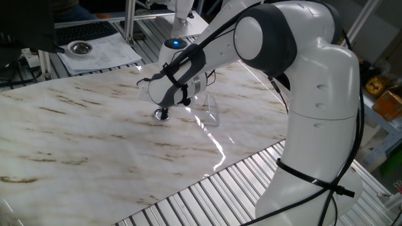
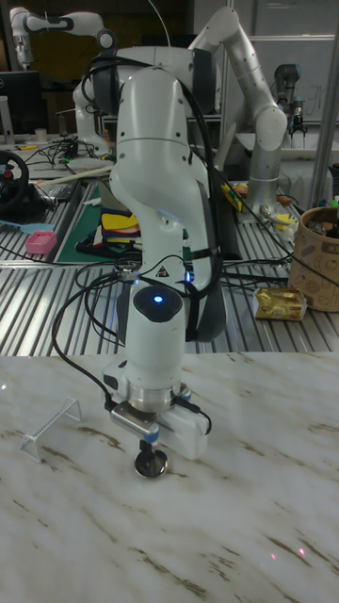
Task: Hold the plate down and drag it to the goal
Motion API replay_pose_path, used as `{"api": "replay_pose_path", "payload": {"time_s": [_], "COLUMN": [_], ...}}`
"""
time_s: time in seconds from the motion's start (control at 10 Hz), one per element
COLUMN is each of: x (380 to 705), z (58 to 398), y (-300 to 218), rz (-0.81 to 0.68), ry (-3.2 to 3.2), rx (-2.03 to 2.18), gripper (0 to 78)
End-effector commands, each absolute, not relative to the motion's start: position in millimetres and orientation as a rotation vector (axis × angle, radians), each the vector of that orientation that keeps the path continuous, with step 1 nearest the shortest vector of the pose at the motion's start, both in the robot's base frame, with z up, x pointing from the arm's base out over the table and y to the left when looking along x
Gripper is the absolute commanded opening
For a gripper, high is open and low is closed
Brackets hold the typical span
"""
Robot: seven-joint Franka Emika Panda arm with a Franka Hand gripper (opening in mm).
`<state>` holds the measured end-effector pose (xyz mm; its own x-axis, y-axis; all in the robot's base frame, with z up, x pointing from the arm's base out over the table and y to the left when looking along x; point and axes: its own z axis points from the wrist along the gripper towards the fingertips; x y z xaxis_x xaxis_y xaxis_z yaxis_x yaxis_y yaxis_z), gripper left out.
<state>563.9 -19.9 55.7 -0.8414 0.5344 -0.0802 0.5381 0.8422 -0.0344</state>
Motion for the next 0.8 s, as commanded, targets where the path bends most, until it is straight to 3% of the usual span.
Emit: {"api": "replay_pose_path", "payload": {"time_s": [0.1, 0.8], "x": [560.4, 550.0], "z": [52.6, 52.8], "y": [-24.6, -54.0], "rz": [-0.097, -0.108], "ry": [2.958, 2.982], "rx": [0.853, 0.792], "gripper": [0.0, 0.0]}}
